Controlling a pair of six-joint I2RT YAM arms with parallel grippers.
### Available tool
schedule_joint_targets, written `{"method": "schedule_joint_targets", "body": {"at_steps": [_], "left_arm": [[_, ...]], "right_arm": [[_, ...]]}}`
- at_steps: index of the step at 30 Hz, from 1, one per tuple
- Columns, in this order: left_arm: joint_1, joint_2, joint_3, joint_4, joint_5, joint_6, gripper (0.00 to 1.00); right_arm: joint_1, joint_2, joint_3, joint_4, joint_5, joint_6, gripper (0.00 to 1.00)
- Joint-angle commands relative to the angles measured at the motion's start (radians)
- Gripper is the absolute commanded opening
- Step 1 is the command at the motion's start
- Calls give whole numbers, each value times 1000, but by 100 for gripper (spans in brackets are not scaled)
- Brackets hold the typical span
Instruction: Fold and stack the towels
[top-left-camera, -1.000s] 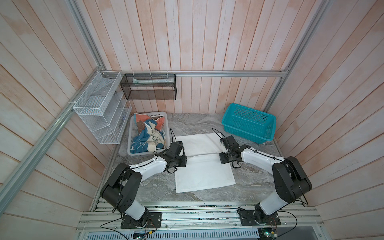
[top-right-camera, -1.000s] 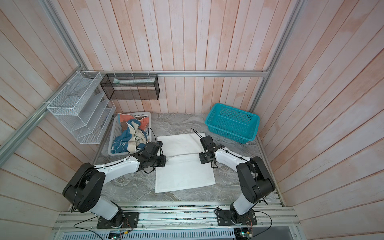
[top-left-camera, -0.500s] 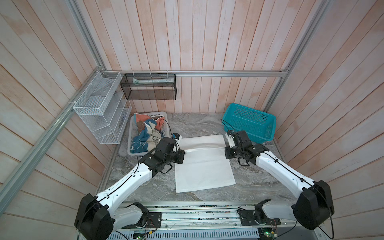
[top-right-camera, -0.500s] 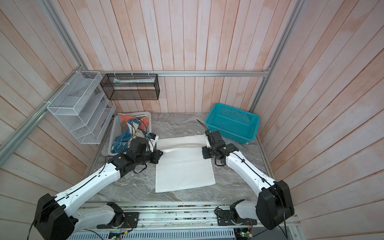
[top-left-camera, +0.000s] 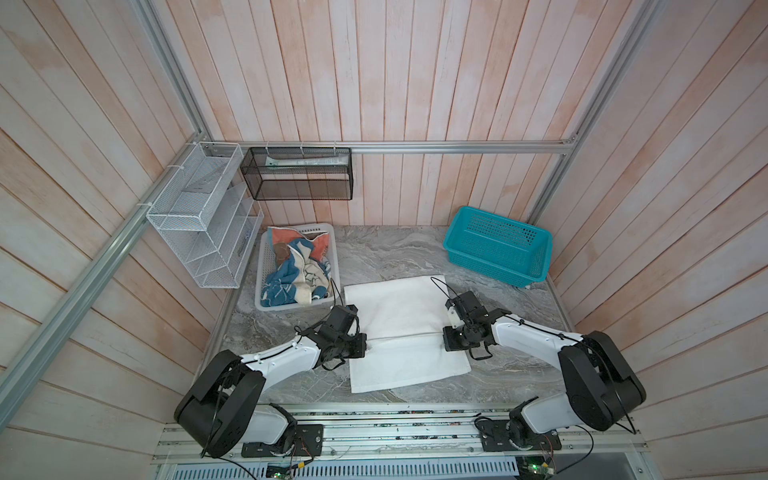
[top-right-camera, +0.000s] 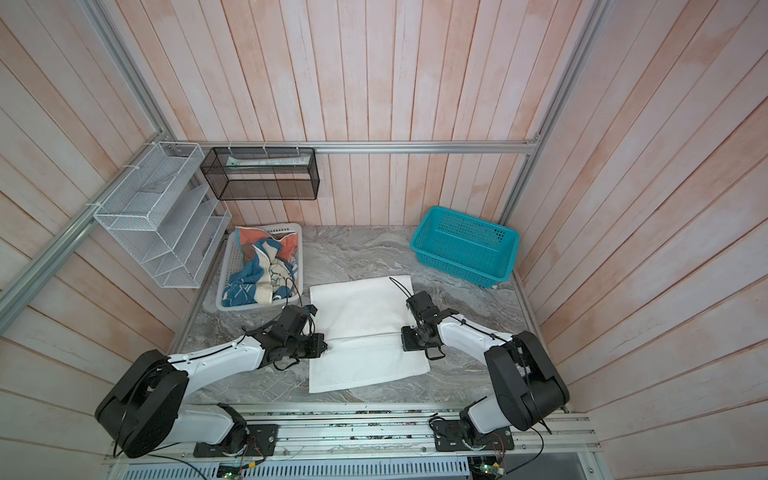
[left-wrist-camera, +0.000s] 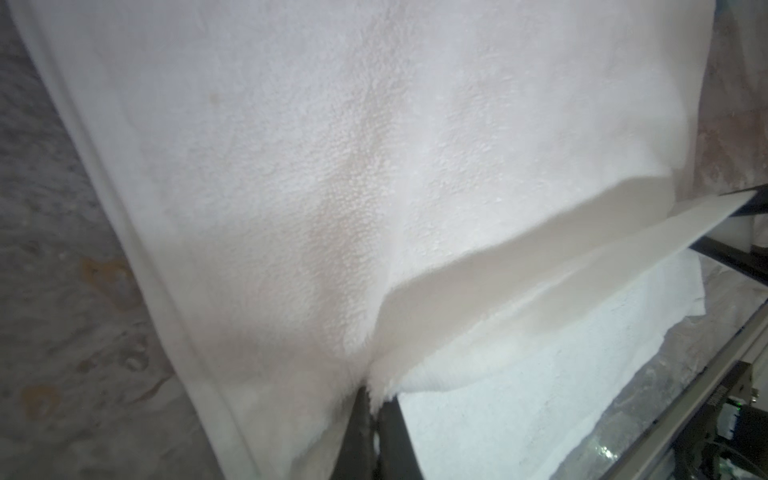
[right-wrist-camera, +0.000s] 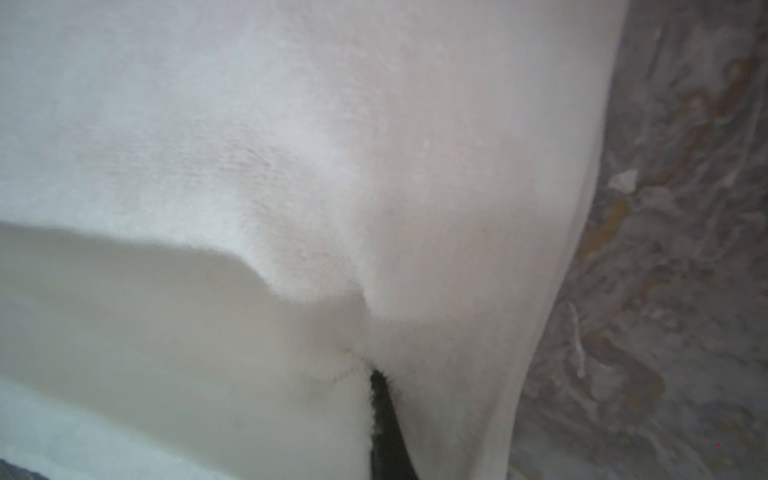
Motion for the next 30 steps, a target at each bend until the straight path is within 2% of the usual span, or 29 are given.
{"method": "schedule_joint_targets", "body": {"at_steps": [1, 5, 11, 15, 18, 19, 20, 23, 24, 27, 30], "left_arm": [[68, 52, 43, 44, 11, 43, 0], [131, 96, 179, -27, 7, 135, 0], [154, 84, 342, -197, -45, 234, 0], [132, -24, 280, -238, -46, 215, 0], [102, -97, 194, -235, -50, 170, 0], [93, -108, 164, -226, -47, 155, 0], [85, -117, 133, -214, -43, 134, 0], [68, -132, 66, -202, -6, 68, 28], [64, -141, 52, -208, 2, 49, 33], [56, -207, 7, -227, -5, -14, 41], [57, -279, -21, -259, -36, -62, 45]], "right_arm": [[-27, 67, 46, 32, 51, -12, 0], [-36, 109, 144, 3, 66, -38, 0], [-38, 103, 326, -132, 77, -82, 0], [-26, 16, 303, -156, 78, -67, 0], [-24, -48, 197, -118, 47, -51, 0], [-24, -56, 164, -102, 25, -48, 3], [-24, -59, 128, -83, -11, -42, 11], [-21, -77, 66, -76, -131, -8, 26], [-20, -97, 51, -82, -151, 7, 29], [-18, -208, 11, -112, -169, 52, 35], [-21, -323, -21, -143, -142, 102, 48]]}}
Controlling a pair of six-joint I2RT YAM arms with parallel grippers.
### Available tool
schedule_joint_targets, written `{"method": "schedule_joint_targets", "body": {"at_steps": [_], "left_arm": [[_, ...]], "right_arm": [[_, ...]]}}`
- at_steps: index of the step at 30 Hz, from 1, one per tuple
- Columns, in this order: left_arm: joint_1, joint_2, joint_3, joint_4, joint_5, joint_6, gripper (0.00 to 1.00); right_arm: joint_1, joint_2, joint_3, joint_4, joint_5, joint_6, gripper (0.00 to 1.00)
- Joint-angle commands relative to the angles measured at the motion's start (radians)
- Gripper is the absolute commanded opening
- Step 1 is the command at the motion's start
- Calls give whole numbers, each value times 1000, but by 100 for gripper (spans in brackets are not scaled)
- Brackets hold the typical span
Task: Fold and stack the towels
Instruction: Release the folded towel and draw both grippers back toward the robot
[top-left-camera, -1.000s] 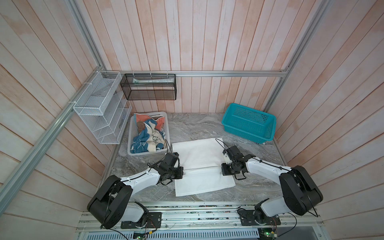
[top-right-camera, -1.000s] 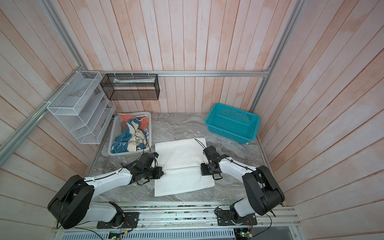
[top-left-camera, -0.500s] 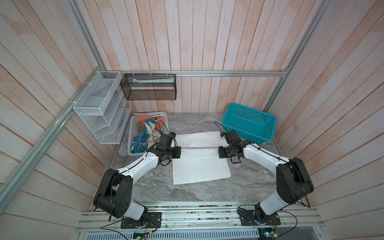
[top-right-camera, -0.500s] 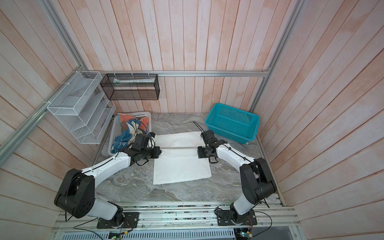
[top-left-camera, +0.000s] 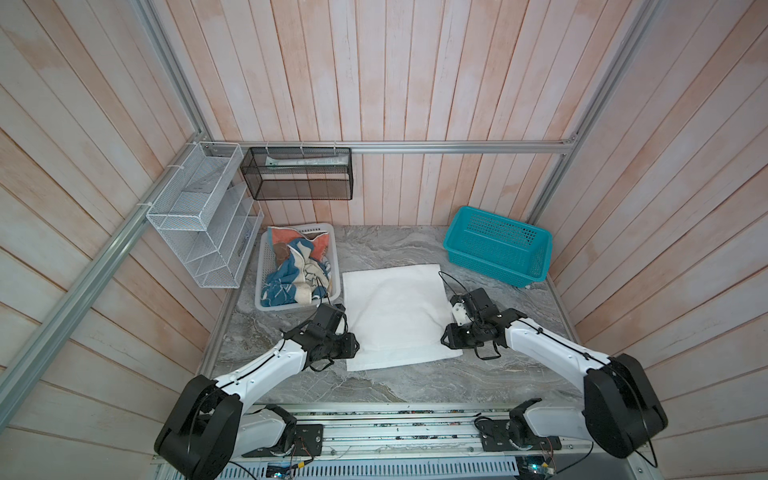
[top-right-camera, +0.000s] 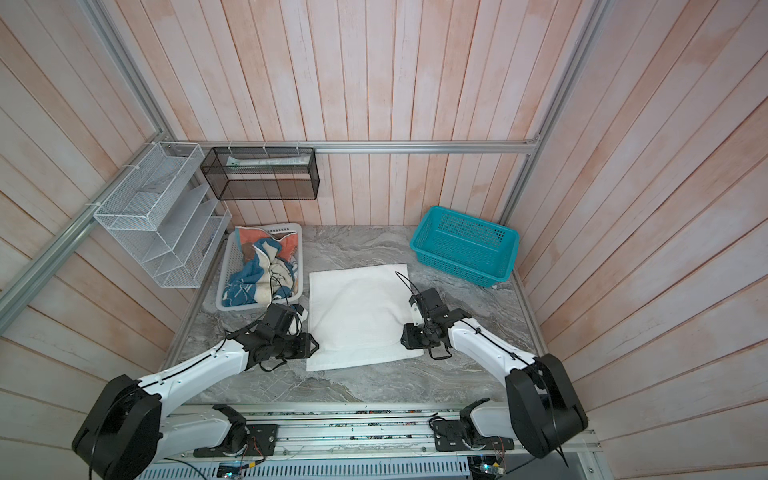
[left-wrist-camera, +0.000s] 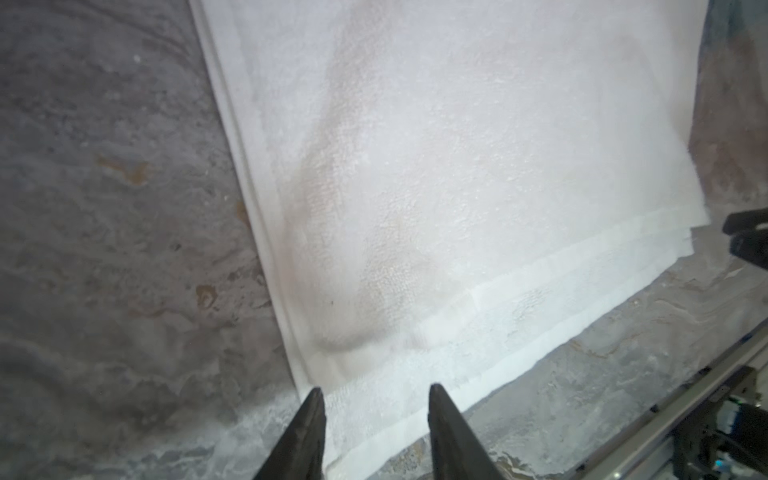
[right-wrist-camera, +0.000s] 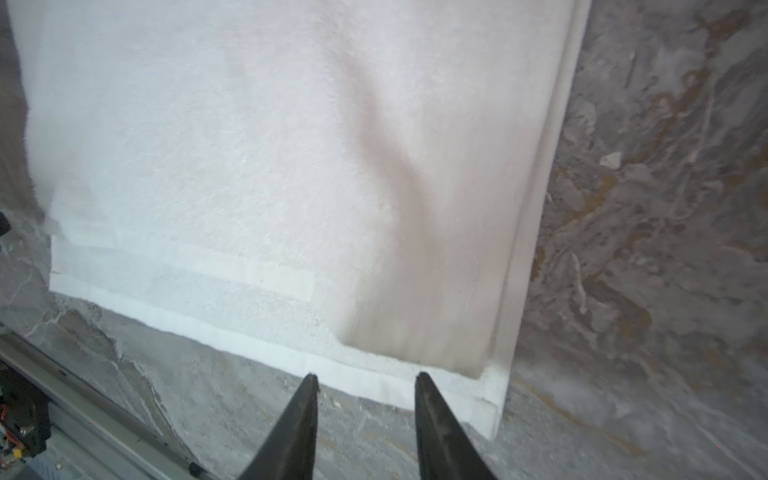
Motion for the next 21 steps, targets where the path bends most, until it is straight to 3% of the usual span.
{"method": "schedule_joint_targets", "body": {"at_steps": [1, 8, 16, 21], "left_arm": [[-1, -80, -16, -31, -28, -86, 46], [17, -118, -39, -52, -19, -242, 47], [40, -128, -159, 204, 88, -419, 40], [44, -70, -175, 291, 95, -440, 38]], "right_arm": [[1, -118, -16, -34, -18, 74, 51], [-48, -125, -45, -7, 56, 150, 53], [-119, -42, -114, 145, -27, 211, 50], [-126, -18, -140, 173, -25, 215, 50]]}}
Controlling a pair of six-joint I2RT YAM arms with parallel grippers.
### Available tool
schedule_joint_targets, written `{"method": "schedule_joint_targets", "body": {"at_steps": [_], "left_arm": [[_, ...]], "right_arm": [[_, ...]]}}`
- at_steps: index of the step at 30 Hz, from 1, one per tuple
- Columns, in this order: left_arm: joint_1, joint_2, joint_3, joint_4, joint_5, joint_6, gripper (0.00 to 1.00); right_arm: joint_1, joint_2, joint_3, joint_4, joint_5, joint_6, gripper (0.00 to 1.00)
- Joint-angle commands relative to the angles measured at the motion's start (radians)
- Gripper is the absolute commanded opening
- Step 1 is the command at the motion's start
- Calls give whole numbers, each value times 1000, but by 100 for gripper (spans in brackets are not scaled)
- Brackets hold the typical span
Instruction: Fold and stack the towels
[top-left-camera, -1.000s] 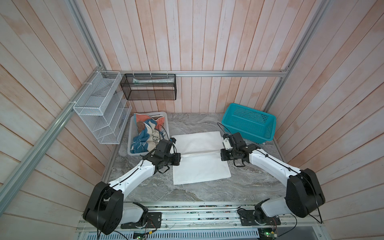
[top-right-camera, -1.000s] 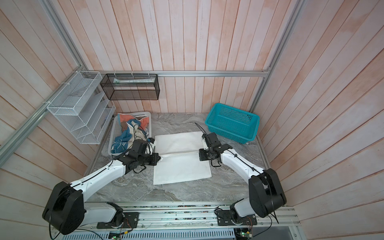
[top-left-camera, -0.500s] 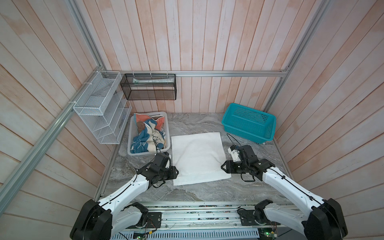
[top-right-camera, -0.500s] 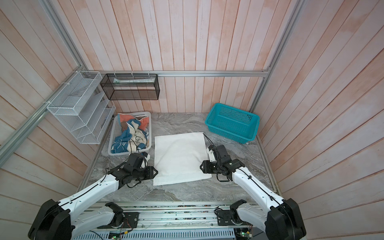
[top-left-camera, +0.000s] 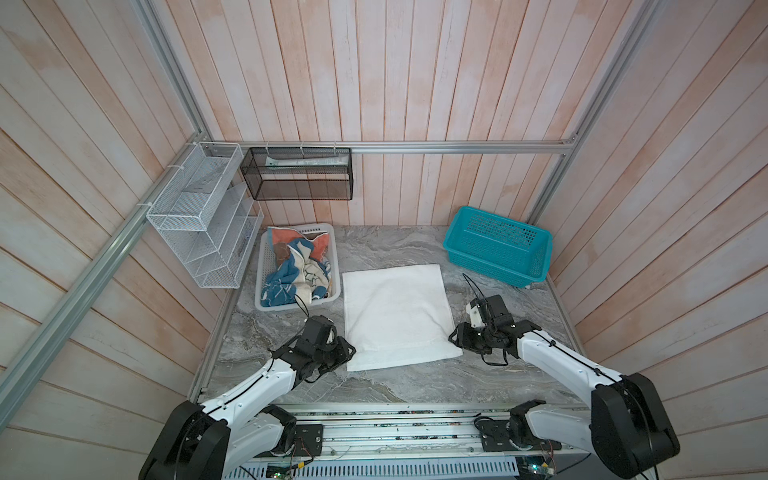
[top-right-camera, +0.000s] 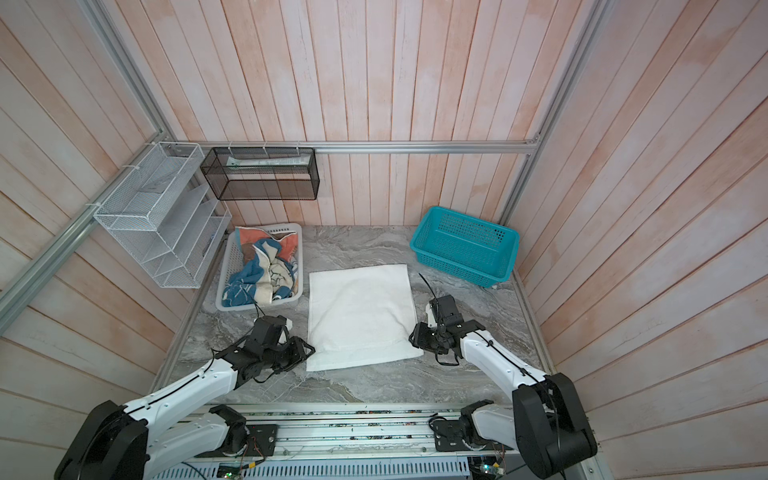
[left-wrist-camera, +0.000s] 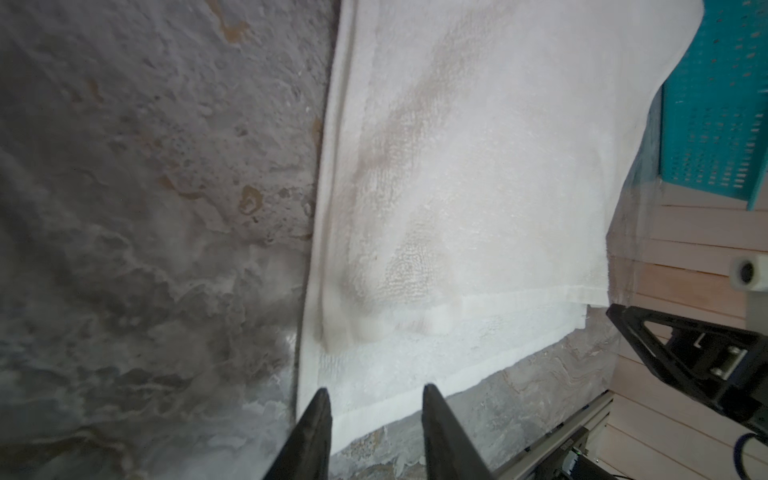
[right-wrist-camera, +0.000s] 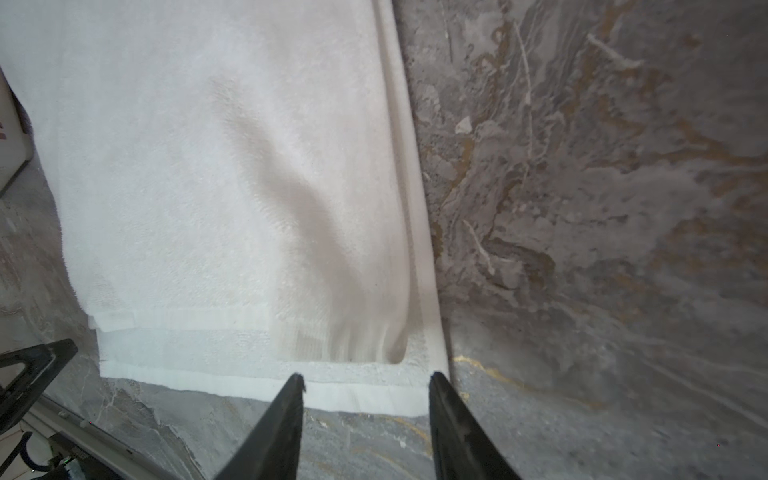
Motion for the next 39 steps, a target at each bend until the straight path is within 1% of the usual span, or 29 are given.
{"method": "schedule_joint_targets", "body": {"at_steps": [1, 3, 8, 10, 14, 17, 21, 24, 25, 27, 29, 31, 32, 33, 39], "left_arm": [[13, 38, -13, 128, 28, -46, 38], [22, 59, -9, 148, 39, -43, 39], [29, 85, 0, 126, 14, -36, 46], [33, 86, -9, 128, 8, -38, 47], [38, 104, -20, 155, 14, -39, 49], [39, 140, -27, 186, 26, -39, 49], [40, 192, -21, 222, 66, -42, 49], [40, 194, -13, 223, 69, -39, 49], [40, 188, -9, 217, 68, -33, 46], [41, 174, 3, 197, 62, -19, 35], [41, 154, 19, 170, 52, -5, 16], [43, 132, 33, 140, 40, 7, 4], [43, 119, 40, 124, 35, 14, 0], [44, 105, 49, 105, 28, 22, 0], [45, 46, 99, 8, 6, 67, 0]], "right_arm": [[-13, 16, -24, 52, -17, 20, 50], [-16, 30, -39, 70, -25, 22, 50], [-17, 70, -46, 94, -52, 19, 50], [-17, 80, -50, 106, -56, 19, 50], [-18, 91, -59, 130, -69, 24, 47], [-18, 104, -55, 139, -77, 21, 43], [-18, 117, -50, 145, -83, 14, 36], [-19, 117, -42, 148, -86, 12, 26], [-17, 113, -40, 148, -85, 12, 22], [-18, 104, -31, 144, -78, 10, 14], [-18, 88, -24, 135, -67, 6, 7], [-17, 74, -16, 125, -53, 0, 3], [-18, 67, -9, 117, -47, -3, 1], [-17, 59, -4, 109, -40, -8, 0], [-20, 20, 17, 63, -14, -29, 0]]}}
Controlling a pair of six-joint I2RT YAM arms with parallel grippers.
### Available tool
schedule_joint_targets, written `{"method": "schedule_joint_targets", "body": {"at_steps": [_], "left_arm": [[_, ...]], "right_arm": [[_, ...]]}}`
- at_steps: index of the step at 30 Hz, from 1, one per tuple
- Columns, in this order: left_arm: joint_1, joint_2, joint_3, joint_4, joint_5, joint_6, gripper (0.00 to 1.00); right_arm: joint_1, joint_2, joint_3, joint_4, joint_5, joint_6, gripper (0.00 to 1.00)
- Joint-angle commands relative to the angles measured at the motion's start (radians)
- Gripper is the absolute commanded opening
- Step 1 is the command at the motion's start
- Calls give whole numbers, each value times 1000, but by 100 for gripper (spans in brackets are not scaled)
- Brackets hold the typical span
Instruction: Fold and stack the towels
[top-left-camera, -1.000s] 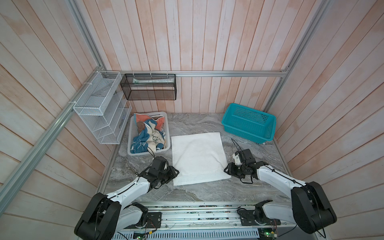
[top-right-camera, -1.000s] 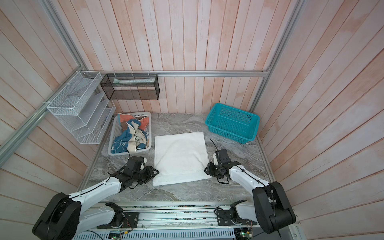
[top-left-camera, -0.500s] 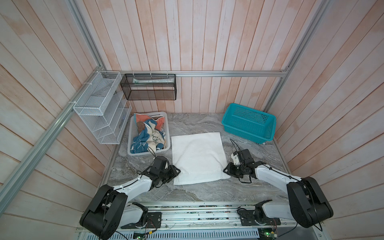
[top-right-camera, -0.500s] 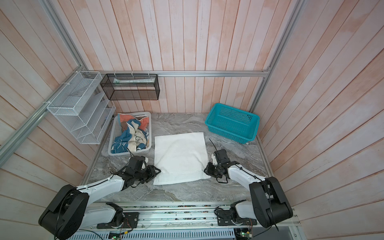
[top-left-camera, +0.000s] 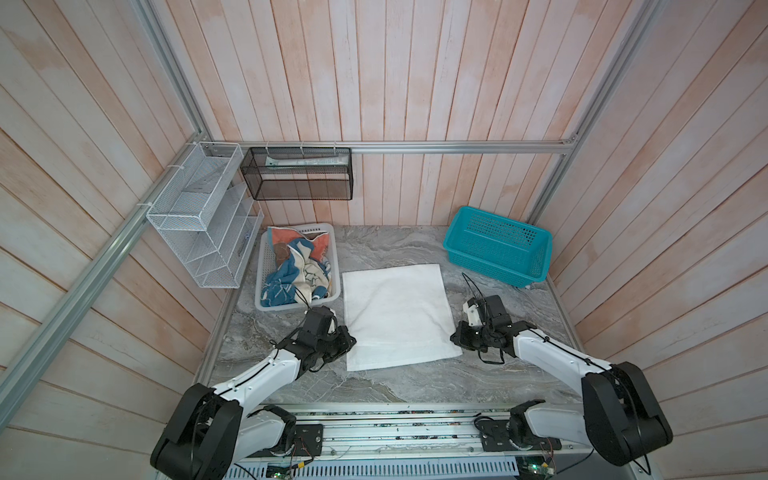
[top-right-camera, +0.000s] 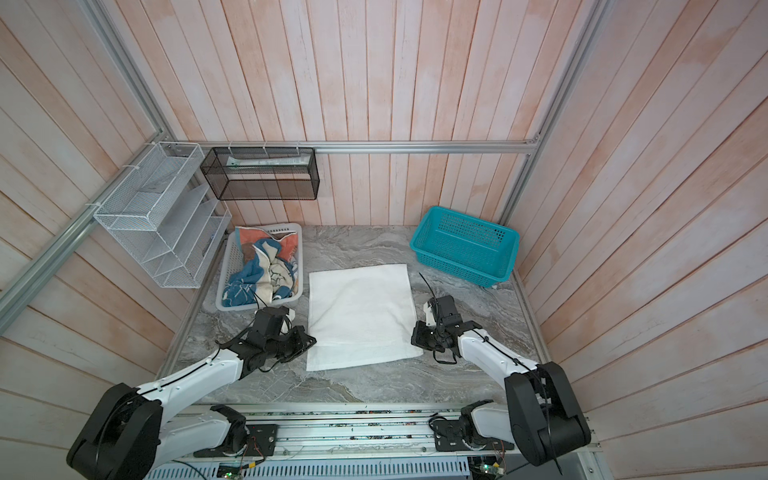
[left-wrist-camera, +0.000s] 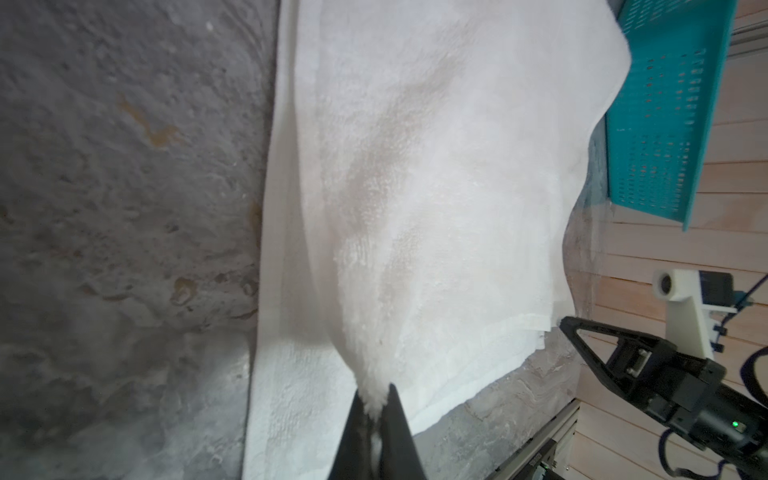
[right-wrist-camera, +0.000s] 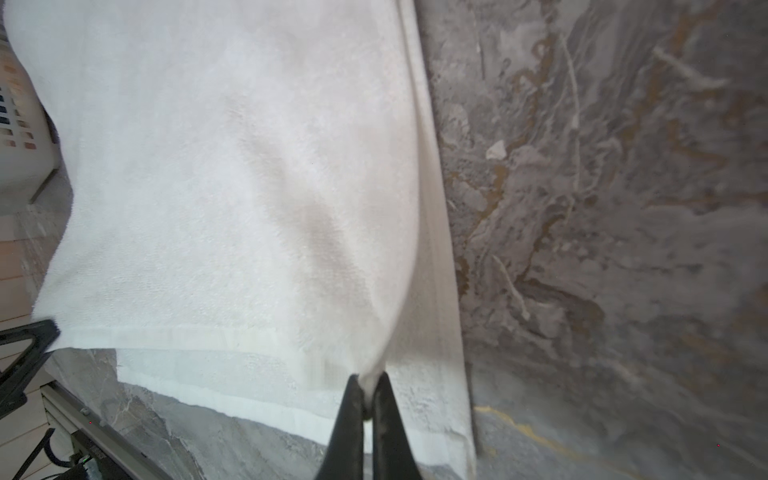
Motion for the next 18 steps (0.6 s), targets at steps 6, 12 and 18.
{"method": "schedule_joint_targets", "body": {"at_steps": [6, 12, 18], "left_arm": [[5, -74, 67, -149, -21, 72, 0], [5, -104, 110, -223, -10, 94, 0], [-6, -155, 161, -343, -29, 125, 0]], "right_arm": [[-6, -76, 53, -93, 58, -30, 0], [-12, -117, 109, -175, 72, -59, 0], [-12, -221, 169, -270, 94, -57, 0]]}}
